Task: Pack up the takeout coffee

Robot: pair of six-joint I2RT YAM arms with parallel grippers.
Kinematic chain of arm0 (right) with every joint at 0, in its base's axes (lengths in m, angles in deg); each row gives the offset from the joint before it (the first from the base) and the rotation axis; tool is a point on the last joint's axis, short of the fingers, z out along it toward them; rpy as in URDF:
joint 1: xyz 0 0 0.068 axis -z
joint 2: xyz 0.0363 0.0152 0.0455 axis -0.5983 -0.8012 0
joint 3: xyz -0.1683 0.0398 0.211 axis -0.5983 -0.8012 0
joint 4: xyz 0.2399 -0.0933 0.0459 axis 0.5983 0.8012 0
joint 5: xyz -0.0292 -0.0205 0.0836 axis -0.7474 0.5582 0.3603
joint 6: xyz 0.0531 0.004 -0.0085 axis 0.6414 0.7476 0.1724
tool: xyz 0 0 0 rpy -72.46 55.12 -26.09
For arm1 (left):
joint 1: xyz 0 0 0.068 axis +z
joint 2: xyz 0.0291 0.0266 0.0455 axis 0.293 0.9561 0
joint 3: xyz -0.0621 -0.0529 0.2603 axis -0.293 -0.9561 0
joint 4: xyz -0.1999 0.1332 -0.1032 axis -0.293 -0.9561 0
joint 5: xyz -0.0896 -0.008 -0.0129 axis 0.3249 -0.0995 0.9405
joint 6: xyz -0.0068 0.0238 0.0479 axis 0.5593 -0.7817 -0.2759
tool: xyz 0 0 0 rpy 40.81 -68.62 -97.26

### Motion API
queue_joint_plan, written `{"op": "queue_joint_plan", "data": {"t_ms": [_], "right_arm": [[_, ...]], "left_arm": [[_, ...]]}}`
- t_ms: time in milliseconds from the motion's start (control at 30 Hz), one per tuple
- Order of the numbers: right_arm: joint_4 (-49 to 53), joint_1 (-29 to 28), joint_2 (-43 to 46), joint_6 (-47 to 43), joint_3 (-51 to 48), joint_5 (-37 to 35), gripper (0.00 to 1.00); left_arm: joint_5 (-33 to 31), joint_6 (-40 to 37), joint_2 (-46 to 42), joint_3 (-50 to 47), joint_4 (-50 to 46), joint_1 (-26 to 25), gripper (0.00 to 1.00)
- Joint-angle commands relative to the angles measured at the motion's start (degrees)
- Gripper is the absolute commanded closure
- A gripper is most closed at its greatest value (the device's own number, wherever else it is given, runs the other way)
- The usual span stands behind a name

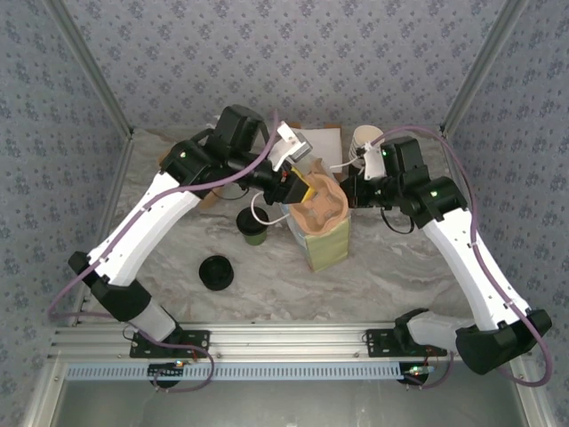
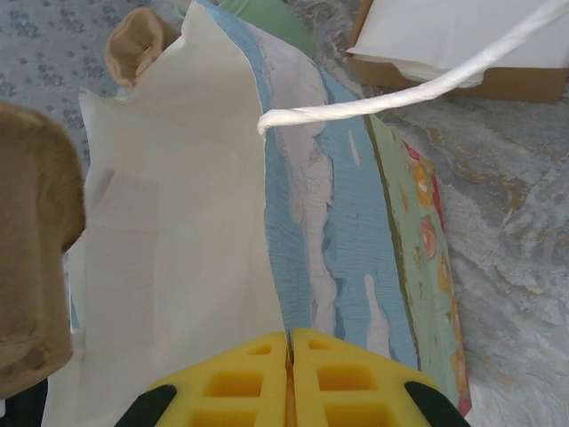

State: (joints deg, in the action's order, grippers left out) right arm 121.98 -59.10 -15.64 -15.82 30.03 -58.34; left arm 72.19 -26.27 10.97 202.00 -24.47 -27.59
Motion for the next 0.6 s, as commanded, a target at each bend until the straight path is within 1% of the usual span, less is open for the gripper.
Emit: {"op": "queue_joint_plan", "data": {"t_ms": [0,133,300,567], "right_arm": [[4.0,0.4,0.6,-4.5,-0.4,4.4,0.91],[4.8,1.0,1.3,-5.2,-0.7,3.5,0.91],[5.2,1.5,1.8,-5.8,-1.2,4.1,0.91],[6.5,1.6,1.9,-7.6,-0.8,5.5,0.92]], "left_arm": [[3.5,-3.0,2.0,4.2,-4.5,0.3,0.77],[3.9,-4.1,3.4,4.8,-6.4,0.3,0.77],[0.6,-5.8,3.7,2.3,-6.6,0.2,0.76],[-1.4,-8.3,8.3,4.8,-10.2,0.3,0.76]]}}
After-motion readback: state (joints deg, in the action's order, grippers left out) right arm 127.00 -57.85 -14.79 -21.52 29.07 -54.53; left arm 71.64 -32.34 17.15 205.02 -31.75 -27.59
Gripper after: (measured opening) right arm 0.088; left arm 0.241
